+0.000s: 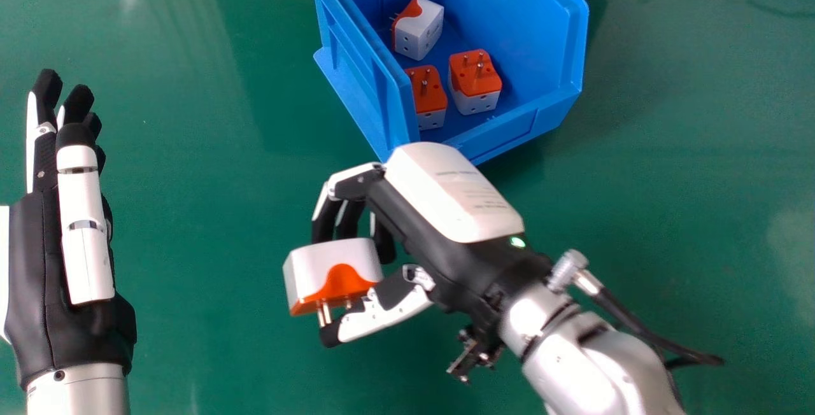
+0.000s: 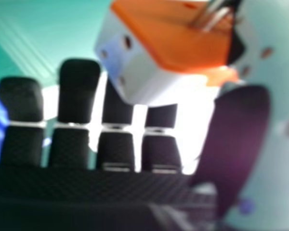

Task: Pick all objects and put in blue box

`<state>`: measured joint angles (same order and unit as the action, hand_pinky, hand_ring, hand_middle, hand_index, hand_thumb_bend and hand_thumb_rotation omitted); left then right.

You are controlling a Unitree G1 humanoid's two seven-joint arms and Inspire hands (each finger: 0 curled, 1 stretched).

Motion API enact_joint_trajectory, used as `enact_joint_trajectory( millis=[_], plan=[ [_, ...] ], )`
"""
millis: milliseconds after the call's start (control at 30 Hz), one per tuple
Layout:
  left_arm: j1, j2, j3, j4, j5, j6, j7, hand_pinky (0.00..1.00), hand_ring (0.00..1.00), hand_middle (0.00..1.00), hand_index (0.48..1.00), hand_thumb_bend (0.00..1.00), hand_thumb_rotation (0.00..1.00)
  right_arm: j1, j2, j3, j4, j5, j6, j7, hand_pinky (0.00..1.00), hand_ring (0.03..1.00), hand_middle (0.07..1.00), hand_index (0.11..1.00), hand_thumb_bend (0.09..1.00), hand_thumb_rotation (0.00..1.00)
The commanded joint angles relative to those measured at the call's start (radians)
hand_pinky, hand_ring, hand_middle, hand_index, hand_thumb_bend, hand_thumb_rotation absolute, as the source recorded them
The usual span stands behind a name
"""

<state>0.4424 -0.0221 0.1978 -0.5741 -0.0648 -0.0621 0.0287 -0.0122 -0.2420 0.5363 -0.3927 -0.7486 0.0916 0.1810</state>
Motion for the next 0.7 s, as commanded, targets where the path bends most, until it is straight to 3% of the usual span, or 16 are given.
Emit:
enact_joint_trajectory(
  millis=[0,133,233,400,667],
  plan=[
    [-0.003,0.002,-0.002,-0.027,0.010,-0.011,0.005,1.00,0.97,0.96,0.977,0.16,1.00,0.023,-0.016,-0.044,-0.064,0.019,-0.030,-0.010,0.13,0.191,0.272,0.474,0.482,0.14],
    [-0.006,-0.002,0.000,-0.031,0.010,-0.007,0.010,1.00,0.97,0.96,0.975,0.15,1.00,0.072,-0.039,-0.106,-0.128,0.014,-0.006,0.016,0.09,0.141,0.210,0.472,0.483,0.13],
    [-0.008,-0.003,0.001,-0.038,0.008,0.006,0.013,1.00,0.96,0.96,0.972,0.14,1.00,0.087,-0.054,-0.155,-0.161,0.008,0.004,0.028,0.08,0.134,0.201,0.472,0.483,0.13],
    [-0.018,-0.003,0.000,-0.036,0.001,0.009,0.015,0.98,0.95,0.95,0.956,0.12,1.00,0.076,-0.070,-0.239,-0.160,-0.017,-0.007,-0.007,0.08,0.123,0.186,0.470,0.484,0.13],
    [-0.037,0.003,0.000,-0.015,0.015,0.001,0.021,0.97,0.94,0.94,0.950,0.09,1.00,-0.027,-0.067,-0.336,-0.075,-0.031,0.004,-0.068,0.08,0.117,0.179,0.470,0.486,0.13]
  ],
)
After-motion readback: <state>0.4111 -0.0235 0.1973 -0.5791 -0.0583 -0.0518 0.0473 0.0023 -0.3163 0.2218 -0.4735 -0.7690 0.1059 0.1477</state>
